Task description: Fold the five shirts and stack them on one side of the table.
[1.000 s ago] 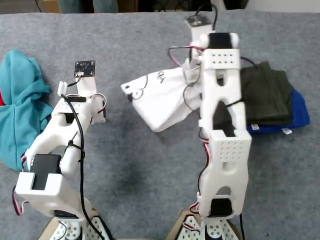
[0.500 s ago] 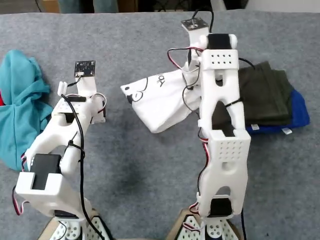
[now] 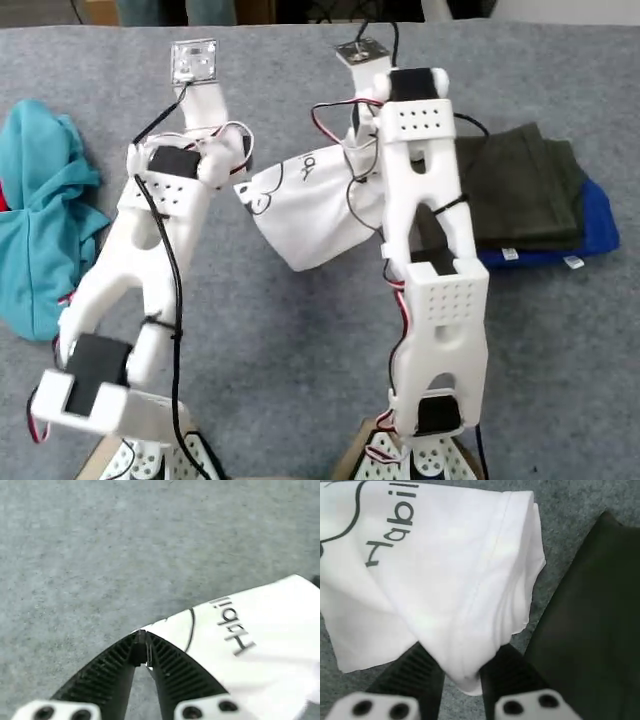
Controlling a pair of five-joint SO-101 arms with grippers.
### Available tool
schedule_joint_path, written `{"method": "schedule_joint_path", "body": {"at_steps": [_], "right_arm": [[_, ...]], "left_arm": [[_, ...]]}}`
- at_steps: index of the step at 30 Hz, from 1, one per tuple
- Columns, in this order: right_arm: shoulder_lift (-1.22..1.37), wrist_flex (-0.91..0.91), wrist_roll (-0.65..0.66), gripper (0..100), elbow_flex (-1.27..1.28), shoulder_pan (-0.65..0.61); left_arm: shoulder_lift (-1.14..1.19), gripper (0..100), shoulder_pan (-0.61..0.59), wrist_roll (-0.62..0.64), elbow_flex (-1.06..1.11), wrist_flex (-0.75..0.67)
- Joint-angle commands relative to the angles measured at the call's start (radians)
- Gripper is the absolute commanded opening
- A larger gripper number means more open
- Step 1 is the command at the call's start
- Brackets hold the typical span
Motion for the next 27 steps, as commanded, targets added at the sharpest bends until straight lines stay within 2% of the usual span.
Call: {"method": "schedule_joint_path", "body": {"at_steps": [1, 6, 11, 21, 23, 27], "right_arm": [[-0.005, -0.011, 0.000, 1.4, 0.001, -0.018], [0.058, -0.071, 0.000, 1.5, 0.001, -0.015], [0.145, -0.068, 0.000, 1.5, -0.005, -0.003], [0.159, -0.048, 0.006, 1.6, -0.001, 0.089], [0.159, -0.048, 0.006, 5.0, -0.001, 0.104], [0.160, -0.048, 0.006, 20.9, 0.002, 0.121]], "left_arm": [[0.063, 3, -0.030, 0.095, 0.007, -0.074], [0.247, 3, -0.007, 0.135, -0.018, -0.149], [0.384, 3, 0.004, 0.133, -0.081, -0.149], [0.453, 3, 0.004, 0.130, -0.153, -0.146], [0.453, 3, 0.004, 0.130, -0.151, -0.146], [0.451, 3, 0.004, 0.130, -0.147, -0.146]]}}
